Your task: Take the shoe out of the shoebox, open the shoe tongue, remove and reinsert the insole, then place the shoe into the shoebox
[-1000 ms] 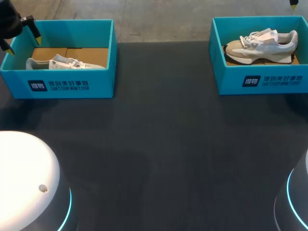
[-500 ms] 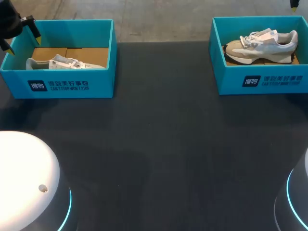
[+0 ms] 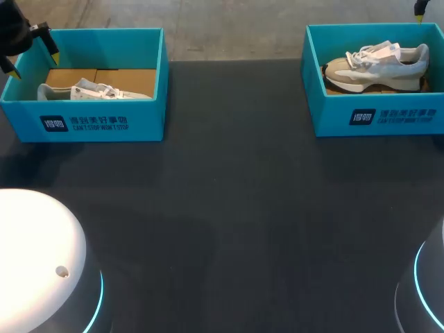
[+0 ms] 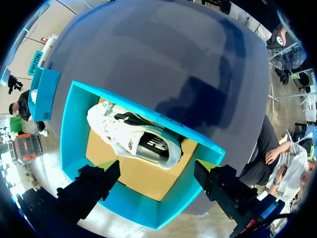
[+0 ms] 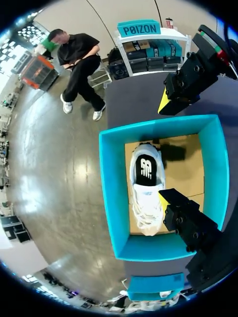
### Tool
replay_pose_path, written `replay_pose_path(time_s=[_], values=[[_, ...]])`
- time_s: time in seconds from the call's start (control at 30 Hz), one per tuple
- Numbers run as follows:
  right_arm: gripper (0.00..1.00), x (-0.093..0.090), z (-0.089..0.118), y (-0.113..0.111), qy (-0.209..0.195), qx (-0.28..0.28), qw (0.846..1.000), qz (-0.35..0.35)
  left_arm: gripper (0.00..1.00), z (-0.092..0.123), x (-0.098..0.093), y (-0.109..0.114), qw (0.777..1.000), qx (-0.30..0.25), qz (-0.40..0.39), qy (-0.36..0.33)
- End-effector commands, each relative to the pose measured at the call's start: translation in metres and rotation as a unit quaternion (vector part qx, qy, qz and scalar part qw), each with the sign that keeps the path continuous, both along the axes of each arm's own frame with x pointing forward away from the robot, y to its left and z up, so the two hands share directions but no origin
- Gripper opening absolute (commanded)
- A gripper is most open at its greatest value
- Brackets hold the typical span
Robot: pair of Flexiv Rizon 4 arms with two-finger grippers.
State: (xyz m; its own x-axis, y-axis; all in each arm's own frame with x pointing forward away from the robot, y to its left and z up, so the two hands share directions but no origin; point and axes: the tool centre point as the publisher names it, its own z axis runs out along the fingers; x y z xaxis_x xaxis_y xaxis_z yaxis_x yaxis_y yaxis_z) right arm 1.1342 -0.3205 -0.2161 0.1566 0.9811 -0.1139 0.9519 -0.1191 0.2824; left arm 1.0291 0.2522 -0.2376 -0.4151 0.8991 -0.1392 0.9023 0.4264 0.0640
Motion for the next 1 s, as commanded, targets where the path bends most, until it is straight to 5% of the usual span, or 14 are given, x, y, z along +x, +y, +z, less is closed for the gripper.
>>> replay_pose_path(time_s=[0.03, 0.4, 0.63, 0.87, 1.0], values=[[1.0, 0.014, -0.021, -0.001, 0.046, 0.002, 0.999, -0.006, 1.0, 0.0, 0.001, 0.0, 1.0, 0.0, -0.001, 0.001], [1.0, 0.003, -0.055, -0.005, 0.083, 0.013, 0.996, -0.011, 1.0, 0.0, 0.001, 0.0, 1.0, 0.0, -0.001, 0.001], [0.71, 0.008, -0.067, -0.005, 0.092, 0.013, 0.996, -0.011, 1.0, 0.0, 0.001, 0.0, 1.0, 0.0, -0.001, 0.001], [0.66, 0.019, -0.078, -0.001, 0.093, 0.017, 0.995, -0.013, 1.0, 0.0, 0.001, 0.0, 1.0, 0.0, -0.001, 0.001], [0.5, 0.025, -0.084, -0.002, 0.093, 0.021, 0.995, -0.018, 1.0, 0.0, 0.001, 0.0, 1.0, 0.0, -0.001, 0.001]])
